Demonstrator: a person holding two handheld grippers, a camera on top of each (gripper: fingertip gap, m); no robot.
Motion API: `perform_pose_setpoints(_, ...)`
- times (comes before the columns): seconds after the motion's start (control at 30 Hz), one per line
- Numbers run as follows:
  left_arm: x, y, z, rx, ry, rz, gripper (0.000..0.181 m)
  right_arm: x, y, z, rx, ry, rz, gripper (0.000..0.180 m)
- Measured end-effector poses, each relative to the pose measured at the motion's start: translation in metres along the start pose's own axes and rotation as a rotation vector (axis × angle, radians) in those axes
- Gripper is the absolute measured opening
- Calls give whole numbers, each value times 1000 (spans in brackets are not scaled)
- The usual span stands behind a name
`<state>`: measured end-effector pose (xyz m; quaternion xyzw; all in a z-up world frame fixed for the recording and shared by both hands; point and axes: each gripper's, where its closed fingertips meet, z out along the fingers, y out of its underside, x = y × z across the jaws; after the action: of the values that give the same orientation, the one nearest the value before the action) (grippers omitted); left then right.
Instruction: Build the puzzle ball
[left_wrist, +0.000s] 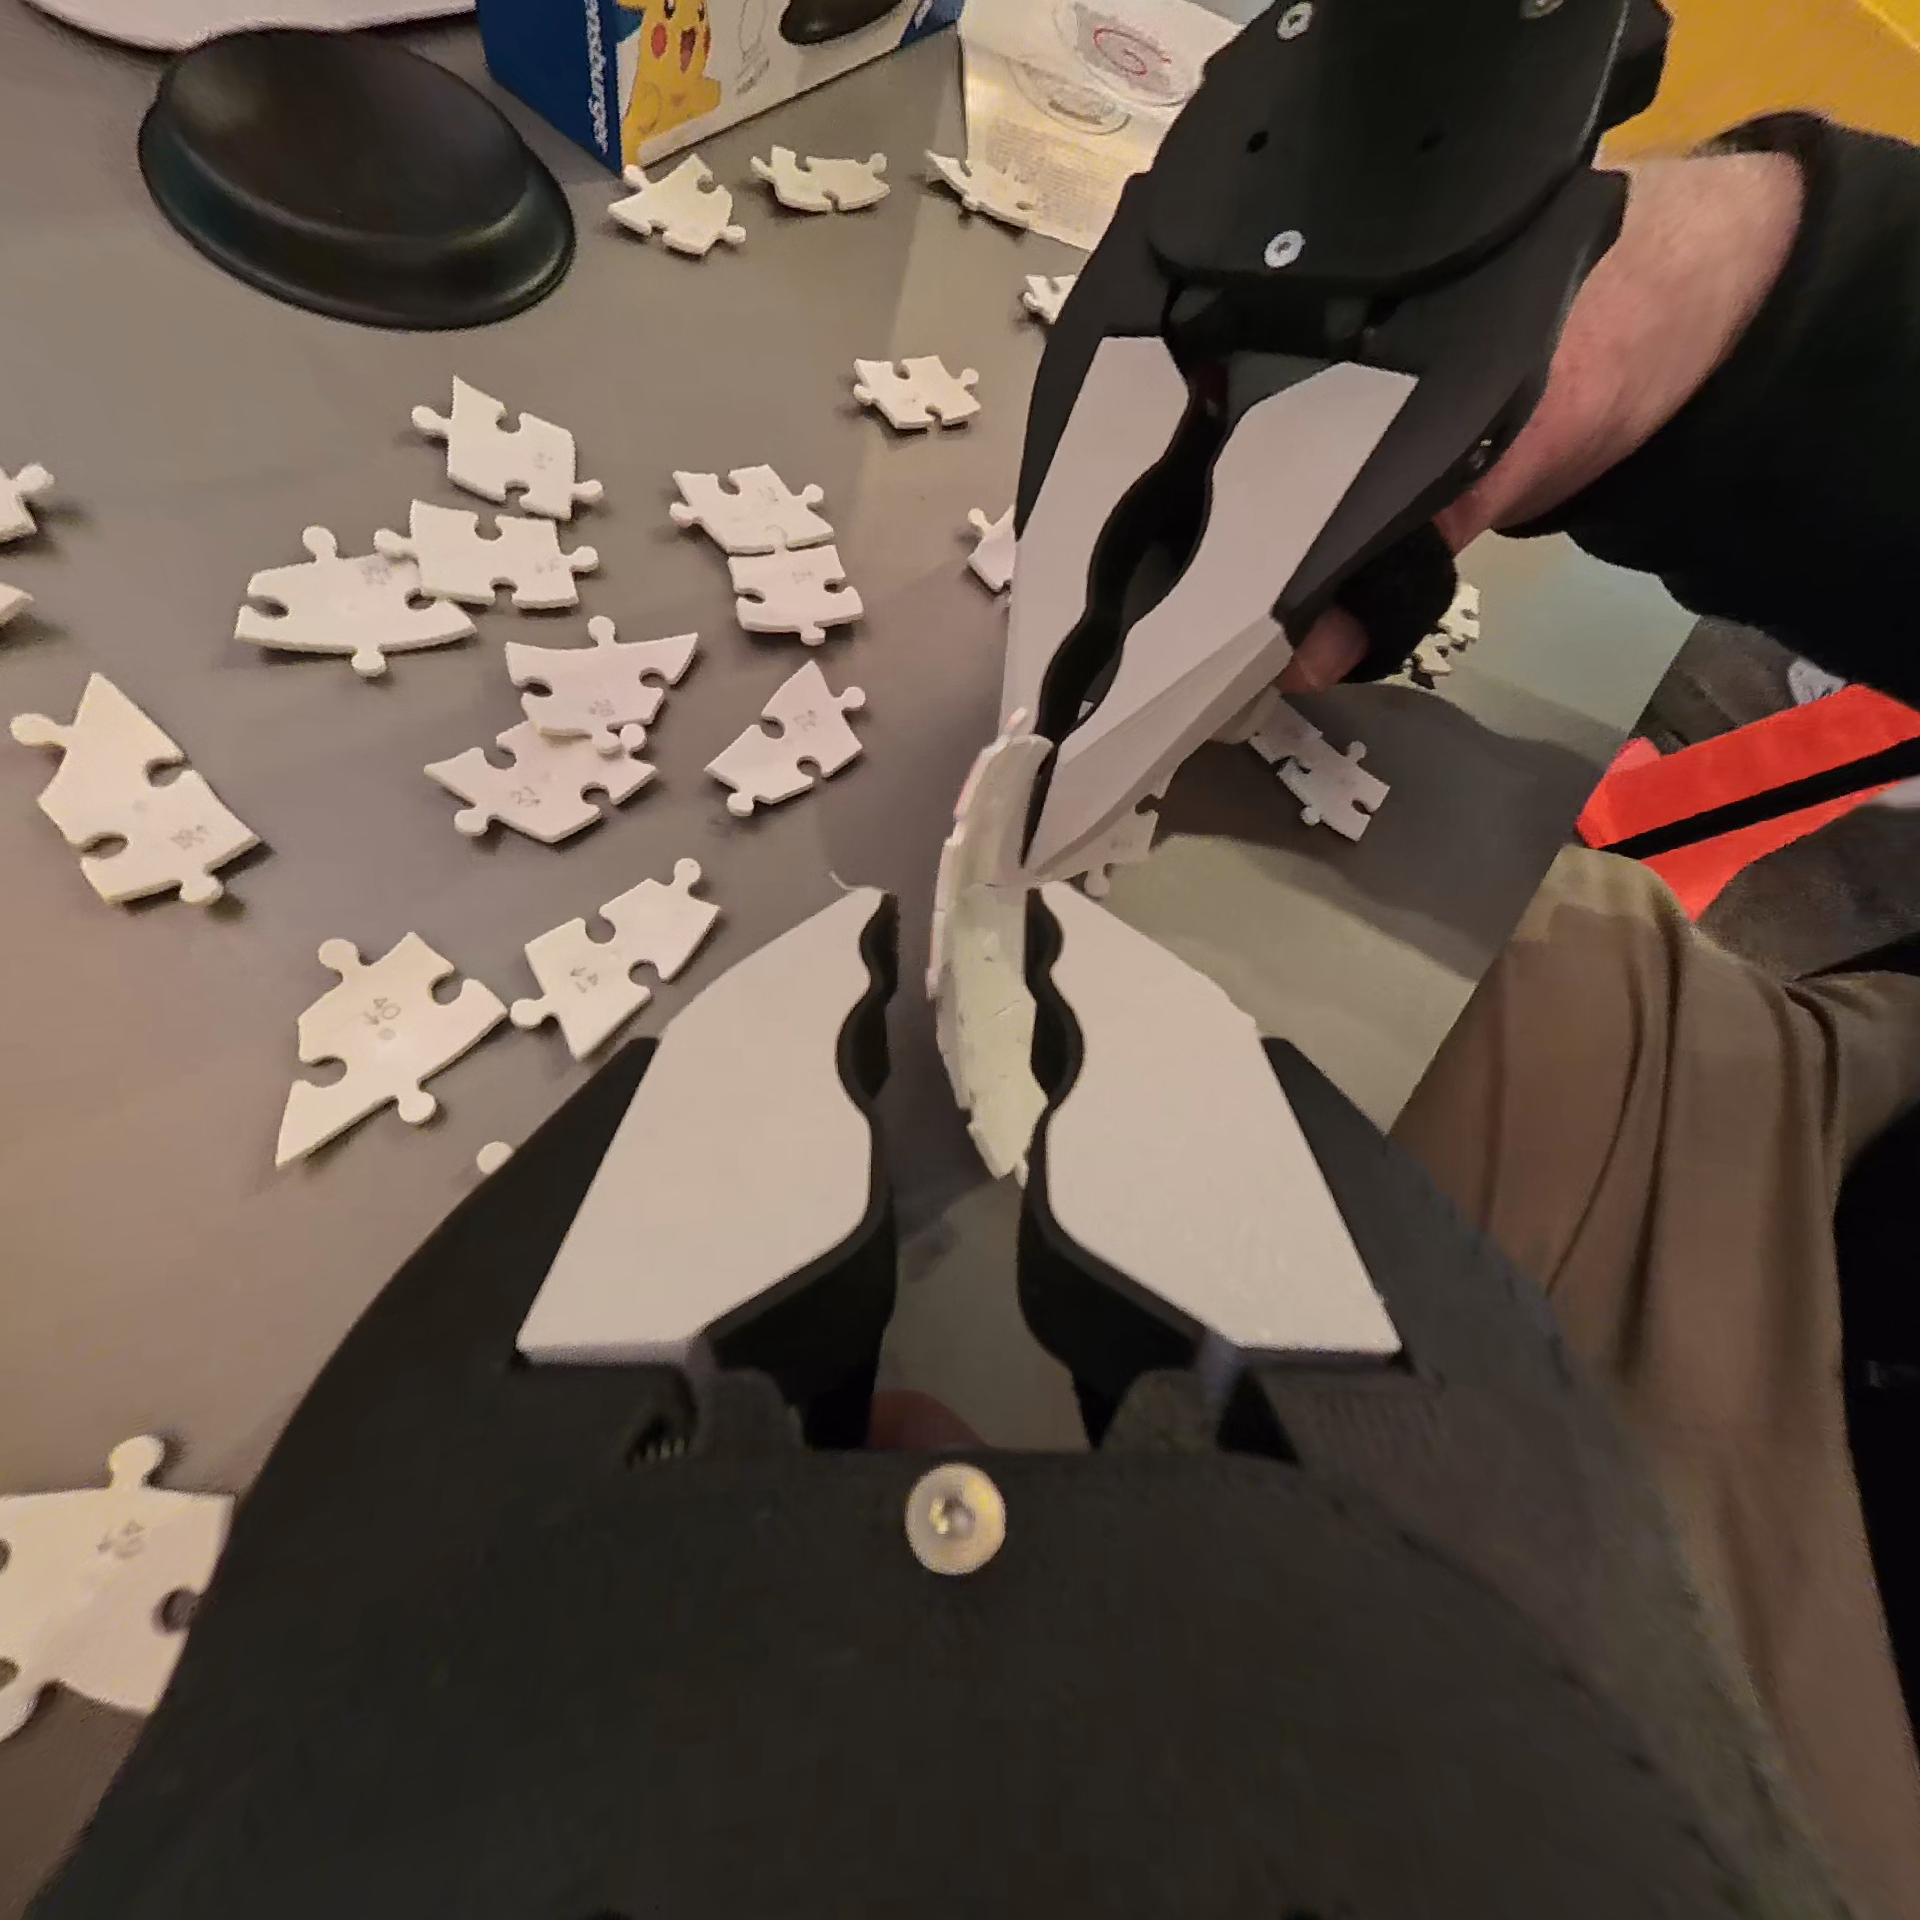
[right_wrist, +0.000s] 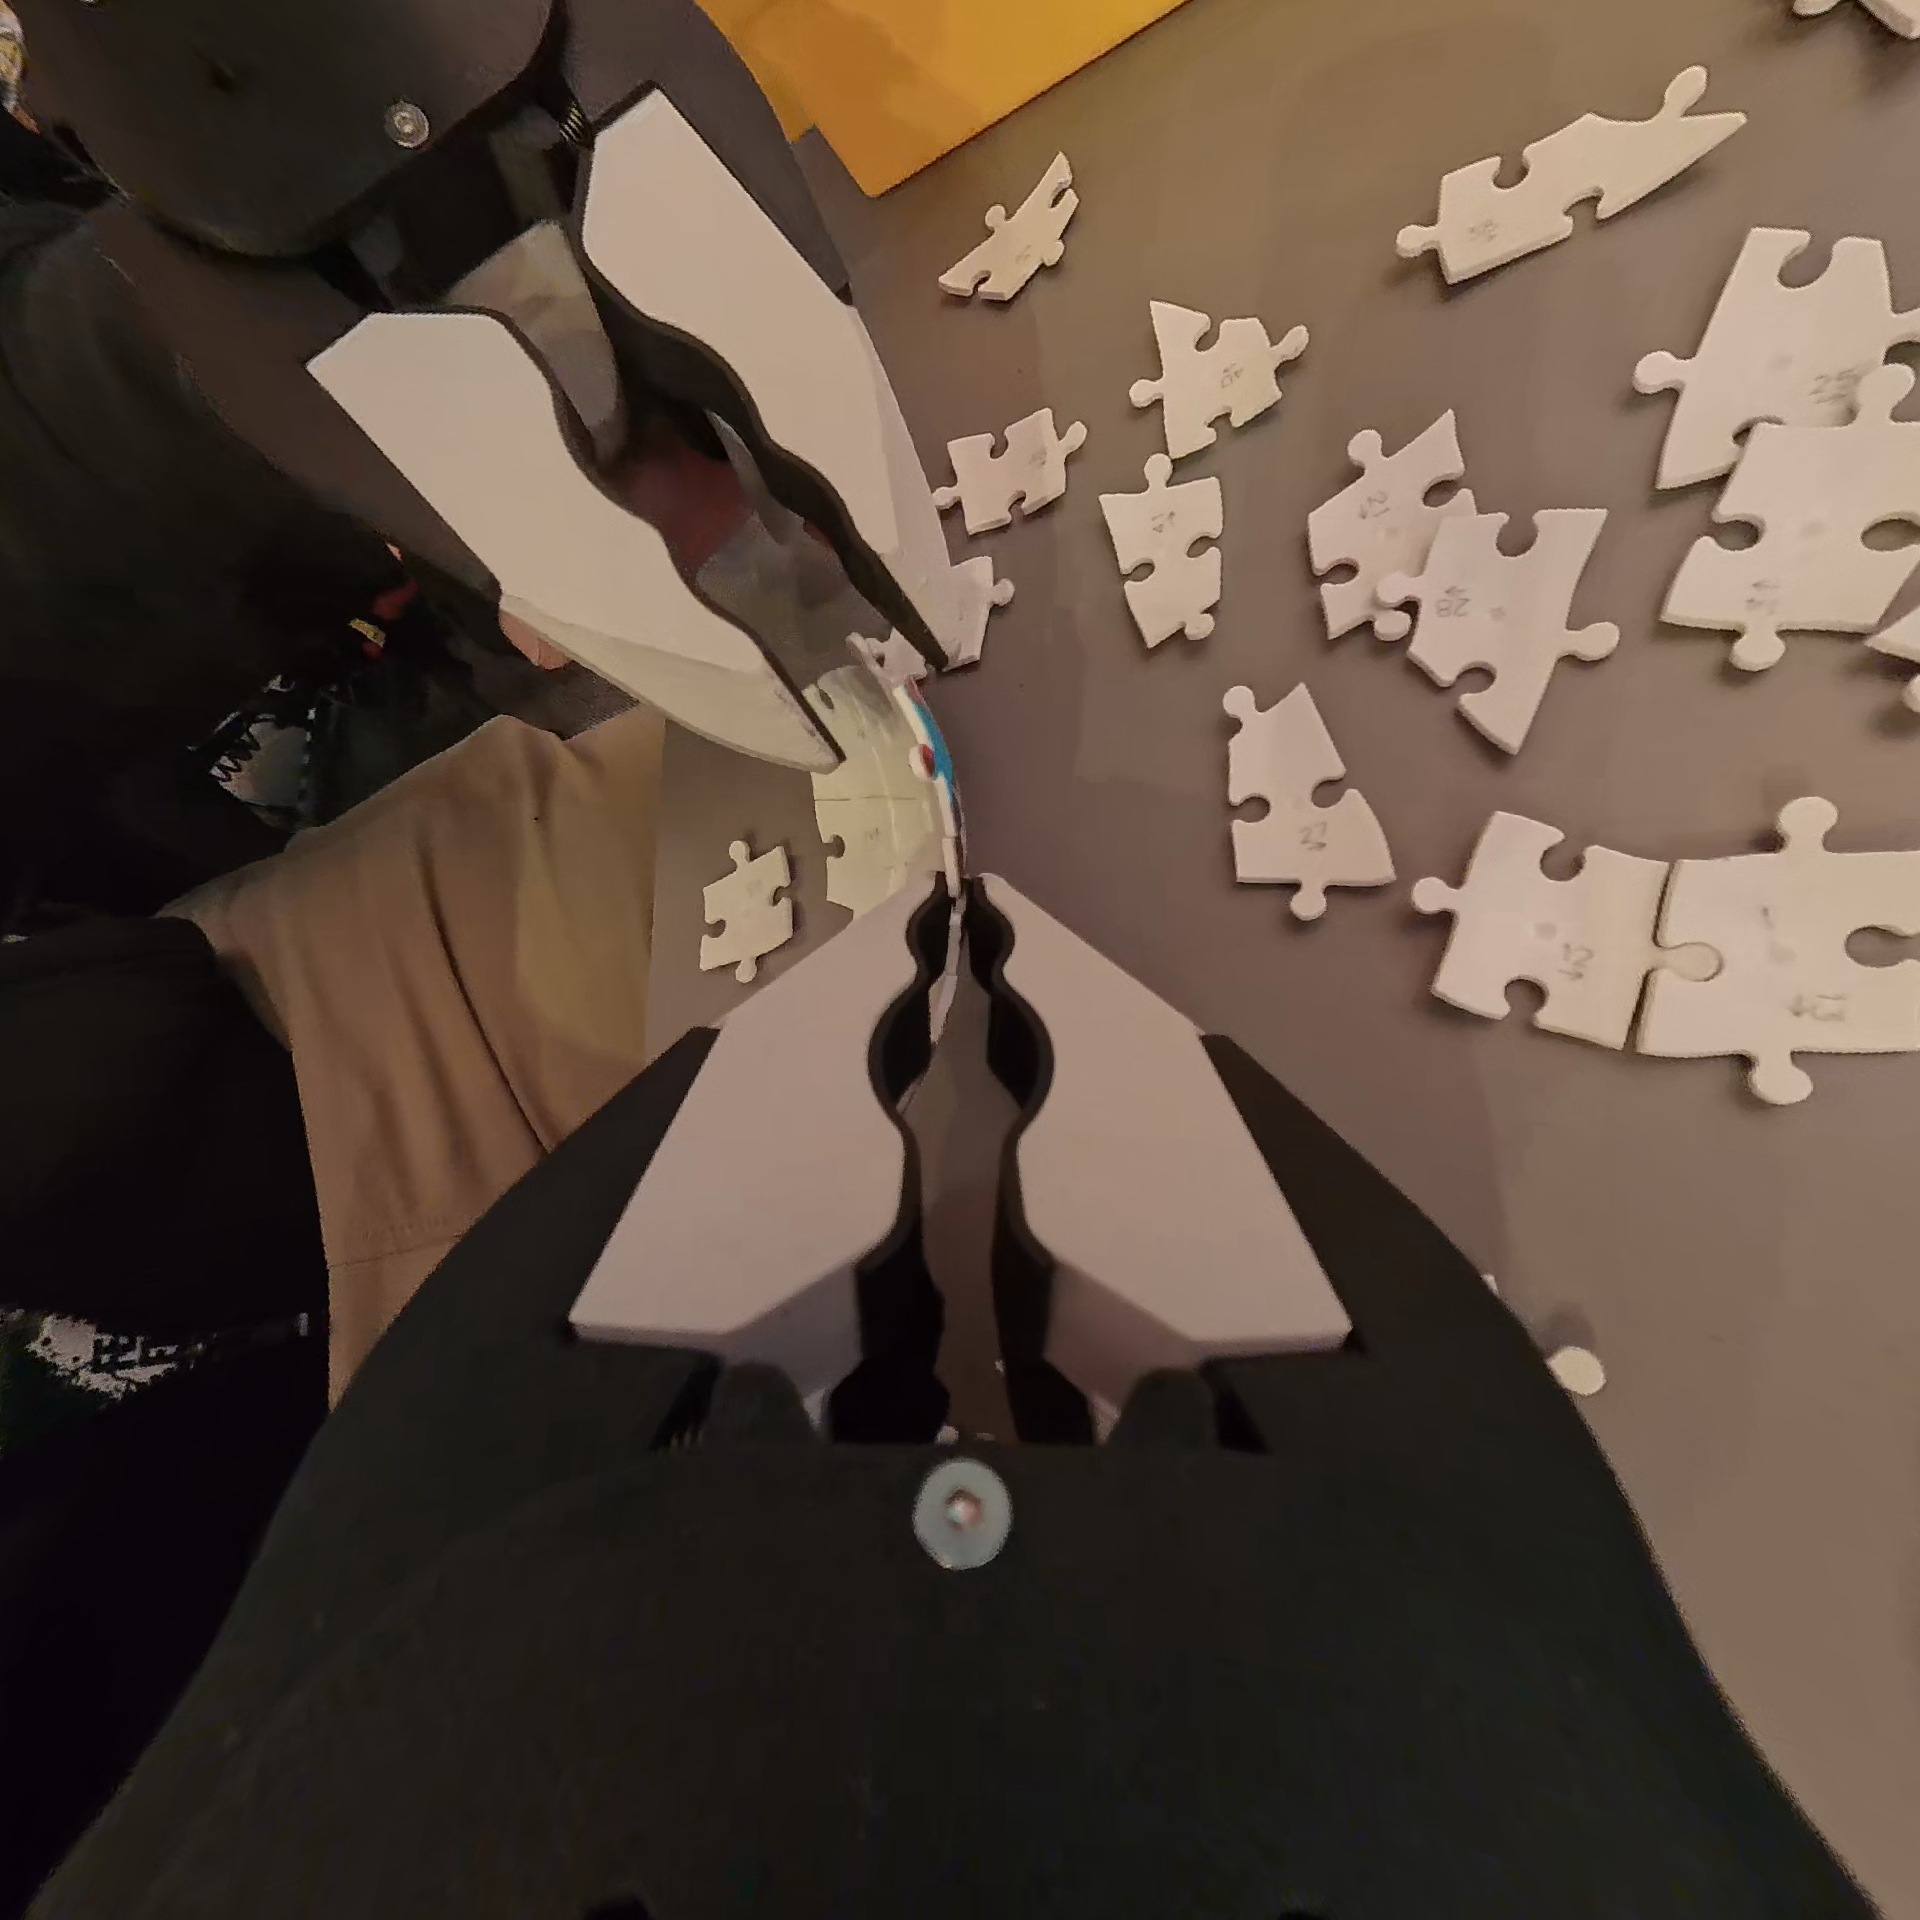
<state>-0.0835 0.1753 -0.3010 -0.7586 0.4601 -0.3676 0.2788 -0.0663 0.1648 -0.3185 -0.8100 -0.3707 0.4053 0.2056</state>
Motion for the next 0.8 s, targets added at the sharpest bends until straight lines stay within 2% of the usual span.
perform_pose_setpoints(0.23,8,4,7,-109,-33,167,23,-8,-2,0,-38,25,-77,1)
perform_pose_setpoints(0.33,11,11,11,-164,-33,205,18,-11,-1,1,-53,34,-105,1)
perform_pose_setpoints(0.57,13,9,8,-137,-9,170,4,-11,-7,-1,-37,61,-124,5)
perform_pose_setpoints(0.8,7,7,4,-90,-2,118,3,-7,-18,-13,25,86,-117,14)
